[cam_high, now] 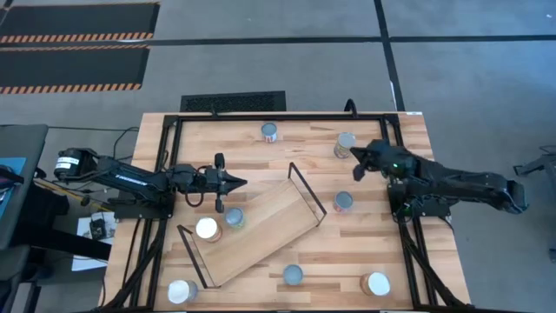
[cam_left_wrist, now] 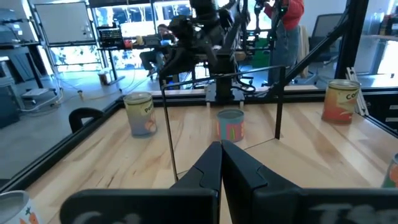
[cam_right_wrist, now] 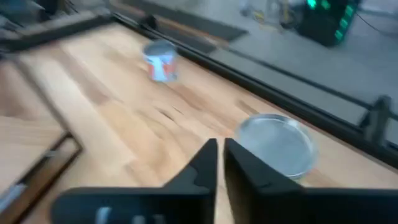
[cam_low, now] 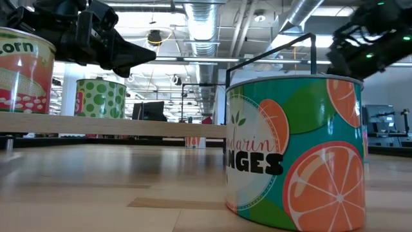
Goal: Pick and place cans onto a shelf
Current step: Put the top canned peaches on the shelf
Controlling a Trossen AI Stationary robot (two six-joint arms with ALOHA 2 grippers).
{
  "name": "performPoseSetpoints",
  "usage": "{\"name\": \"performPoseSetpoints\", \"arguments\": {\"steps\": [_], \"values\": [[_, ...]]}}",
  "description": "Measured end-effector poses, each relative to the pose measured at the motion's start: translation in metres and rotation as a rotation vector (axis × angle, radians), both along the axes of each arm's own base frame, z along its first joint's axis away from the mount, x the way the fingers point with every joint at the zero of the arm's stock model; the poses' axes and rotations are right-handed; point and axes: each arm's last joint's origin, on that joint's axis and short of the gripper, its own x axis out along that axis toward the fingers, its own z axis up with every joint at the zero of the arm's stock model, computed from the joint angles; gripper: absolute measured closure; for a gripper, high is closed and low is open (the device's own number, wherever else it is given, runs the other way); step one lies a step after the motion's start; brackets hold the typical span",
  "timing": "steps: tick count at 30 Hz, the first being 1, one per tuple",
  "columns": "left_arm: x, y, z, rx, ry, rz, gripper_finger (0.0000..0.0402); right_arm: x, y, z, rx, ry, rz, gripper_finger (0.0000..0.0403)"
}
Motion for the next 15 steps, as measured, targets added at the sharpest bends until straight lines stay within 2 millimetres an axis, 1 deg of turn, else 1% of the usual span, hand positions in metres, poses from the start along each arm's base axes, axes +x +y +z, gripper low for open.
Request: {"name": "performPoseSetpoints", "arguments": {"steps": [4, 9, 12, 15], "values": [[0.0, 0.0, 0.0, -0.005, 0.004, 0.0, 0.0401, 0.013, -0.014, 0.007, 0.031, 0.123, -0.056, 0.0283], [0.0, 0.0, -0.001, -0.007, 0.007, 0.0, 0.0401, 0.032, -0.032, 0.014, 0.036, 0.283, -0.064, 0.0222], [0.0, 0.0, -0.001, -0.007, 0.007, 0.0, 0.0401, 0.044, -0.043, 0.017, 0.079, 0.349, -0.025, 0.0203], [0.0, 0.0, -0.001, 0.0, 0.008, 0.0, 0.0401, 0.055, -0.053, 0.015, 0.136, 0.4, -0.005, 0.02]]}}
